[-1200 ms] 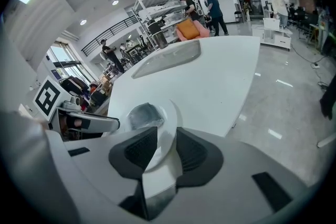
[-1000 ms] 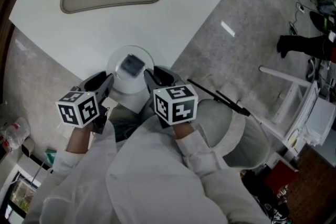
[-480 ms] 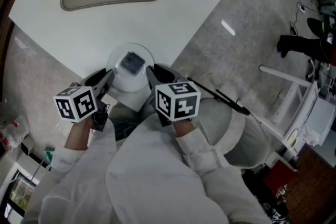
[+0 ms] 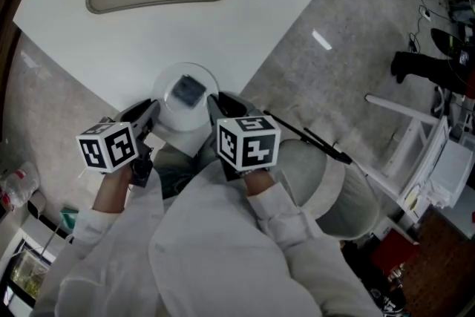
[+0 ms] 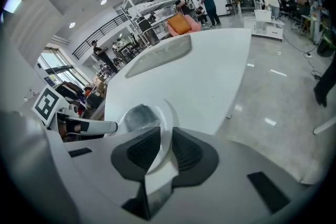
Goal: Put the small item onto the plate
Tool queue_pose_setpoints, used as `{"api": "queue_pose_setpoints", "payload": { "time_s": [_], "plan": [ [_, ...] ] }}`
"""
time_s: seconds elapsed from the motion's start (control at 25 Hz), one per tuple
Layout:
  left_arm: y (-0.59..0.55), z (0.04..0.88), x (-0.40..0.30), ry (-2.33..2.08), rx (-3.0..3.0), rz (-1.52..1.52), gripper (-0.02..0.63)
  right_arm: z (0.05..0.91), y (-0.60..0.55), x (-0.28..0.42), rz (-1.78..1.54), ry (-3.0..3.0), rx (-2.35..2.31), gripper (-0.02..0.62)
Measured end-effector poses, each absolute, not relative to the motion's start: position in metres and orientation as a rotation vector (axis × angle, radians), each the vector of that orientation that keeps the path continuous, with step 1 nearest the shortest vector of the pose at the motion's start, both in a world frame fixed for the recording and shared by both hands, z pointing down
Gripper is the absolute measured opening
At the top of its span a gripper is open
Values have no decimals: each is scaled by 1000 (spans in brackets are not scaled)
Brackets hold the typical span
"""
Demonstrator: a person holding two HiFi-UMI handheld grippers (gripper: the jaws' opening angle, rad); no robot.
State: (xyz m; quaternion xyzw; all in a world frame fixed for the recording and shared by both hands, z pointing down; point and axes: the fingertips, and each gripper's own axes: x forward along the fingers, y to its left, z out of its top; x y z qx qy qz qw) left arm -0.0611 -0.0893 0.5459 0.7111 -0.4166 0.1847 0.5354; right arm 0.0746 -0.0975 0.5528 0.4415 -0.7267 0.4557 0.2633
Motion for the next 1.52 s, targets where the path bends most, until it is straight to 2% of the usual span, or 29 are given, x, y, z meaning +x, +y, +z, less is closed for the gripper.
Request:
{"api": "queue_pose_setpoints", "payload": {
  "time_s": [0.84,1.2,1.52],
  "plan": [
    [-105,519,-68,-1114,1713,398,61,532,-132,64,1125,-2074,1053,76],
    [-128,524,-94,-1029,1745,443,61,536,-136,41,1267,-2012,1187,75],
    [-191,519,-130,-933,1812,521,61,530,-184,5,1322,-1992,1322,75]
  ]
}}
